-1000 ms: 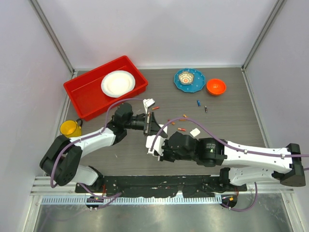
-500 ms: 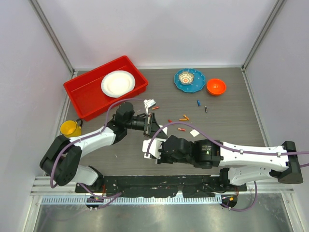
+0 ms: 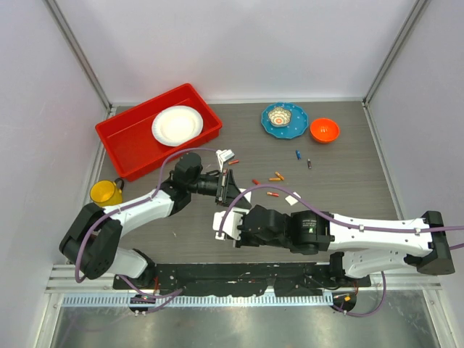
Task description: Load the batteries into the remote control
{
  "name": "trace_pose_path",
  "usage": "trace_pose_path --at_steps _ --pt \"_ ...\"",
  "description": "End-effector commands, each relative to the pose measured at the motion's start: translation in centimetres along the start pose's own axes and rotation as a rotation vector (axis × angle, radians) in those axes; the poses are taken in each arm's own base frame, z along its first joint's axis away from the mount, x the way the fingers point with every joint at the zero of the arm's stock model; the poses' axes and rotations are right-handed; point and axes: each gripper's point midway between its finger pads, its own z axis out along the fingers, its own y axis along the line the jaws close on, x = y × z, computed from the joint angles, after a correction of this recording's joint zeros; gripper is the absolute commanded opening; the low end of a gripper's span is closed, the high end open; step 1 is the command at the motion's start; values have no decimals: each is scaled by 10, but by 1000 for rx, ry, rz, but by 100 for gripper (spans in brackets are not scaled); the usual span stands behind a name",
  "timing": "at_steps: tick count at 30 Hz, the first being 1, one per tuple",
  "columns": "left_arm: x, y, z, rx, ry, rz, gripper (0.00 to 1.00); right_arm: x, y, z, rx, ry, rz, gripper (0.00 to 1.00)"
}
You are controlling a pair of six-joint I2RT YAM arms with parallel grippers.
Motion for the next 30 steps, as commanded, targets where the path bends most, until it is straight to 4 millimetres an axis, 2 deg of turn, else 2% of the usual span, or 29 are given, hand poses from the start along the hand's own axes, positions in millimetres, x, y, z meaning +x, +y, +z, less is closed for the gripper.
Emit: trace_pose_path --at_steps 1,30 --pt "-20 -45 -10 78 -39 102 0 47 27 -4 -101 188 -49 1" --pt "-25 -40 -14 63 -54 101 0 60 46 -5 -169 240 -63 1"
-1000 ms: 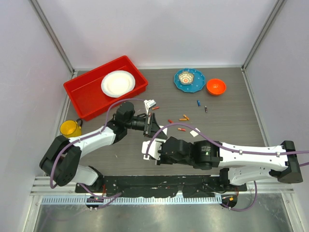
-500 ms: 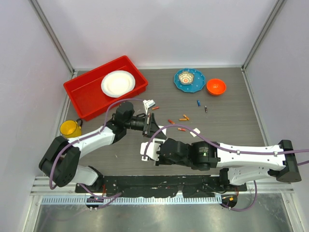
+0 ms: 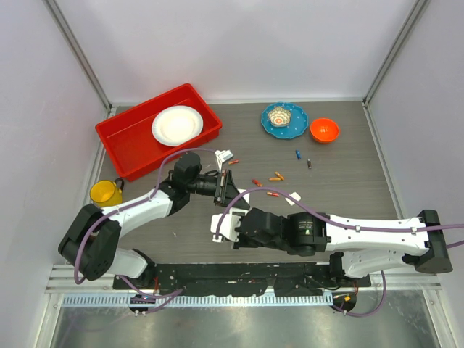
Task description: Load the batteries into the remote control
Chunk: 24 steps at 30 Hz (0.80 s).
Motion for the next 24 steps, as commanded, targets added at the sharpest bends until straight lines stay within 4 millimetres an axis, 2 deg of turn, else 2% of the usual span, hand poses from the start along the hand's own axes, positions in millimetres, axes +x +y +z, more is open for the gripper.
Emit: trace_pose_path --at_steps 1,14,19,24 --pt "-26 -44 -10 82 -57 108 0 55 44 -8 -186 206 -47 1" --pt "-30 -38 -15 73 -68 105 0 58 49 -9 -192 212 -67 1" --pt "-29 -37 -15 75 -68 98 0 54 36 -6 -115 204 -63 1" --pt "-23 -30 -14 68 -58 80 0 41 22 -6 -41 149 -54 1"
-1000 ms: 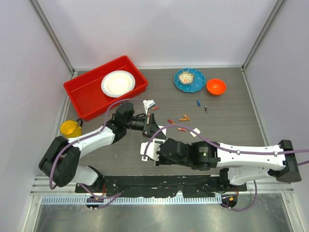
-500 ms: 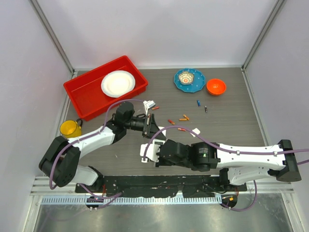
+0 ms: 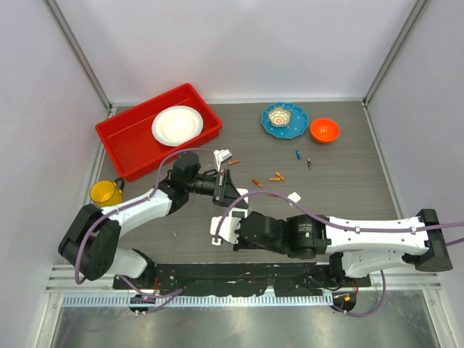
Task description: Load the batteries into the remote control
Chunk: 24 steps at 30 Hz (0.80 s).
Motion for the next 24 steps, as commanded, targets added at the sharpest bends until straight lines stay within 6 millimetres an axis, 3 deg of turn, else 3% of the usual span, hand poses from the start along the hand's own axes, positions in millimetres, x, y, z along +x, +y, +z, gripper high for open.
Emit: trace_pose_path --at_steps 1,8,24 --pt "-21 -31 -11 67 -60 93 0 37 21 -8 -72 118 -30 1" --pt "-14 -27 -9 67 -46 89 0 17 5 -21 -3 7 5 1" --pt "-14 -32 -5 77 -31 94 0 24 25 -21 -120 18 -23 1"
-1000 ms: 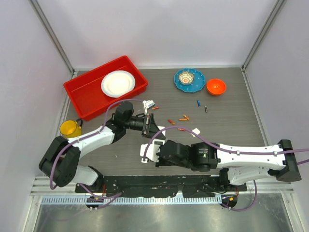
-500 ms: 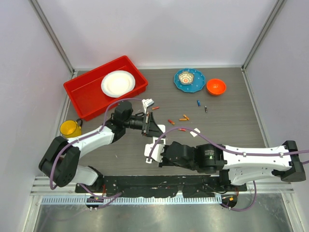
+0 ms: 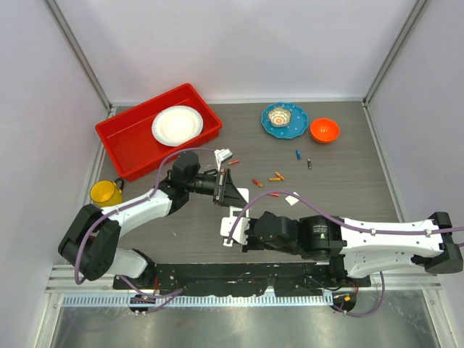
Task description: Load the batteries into the remote control
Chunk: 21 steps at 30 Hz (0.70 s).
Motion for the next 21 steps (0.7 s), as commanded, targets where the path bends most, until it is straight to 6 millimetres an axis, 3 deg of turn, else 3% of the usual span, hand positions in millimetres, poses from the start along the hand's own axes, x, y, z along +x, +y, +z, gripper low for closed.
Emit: trace_pose_path --at_steps 1,21 --pt "-14 -26 -5 55 -34 97 0 31 28 -2 -125 111 -35 1" --pt "-15 -30 -5 58 -34 102 0 47 40 5 -188 203 -88 1"
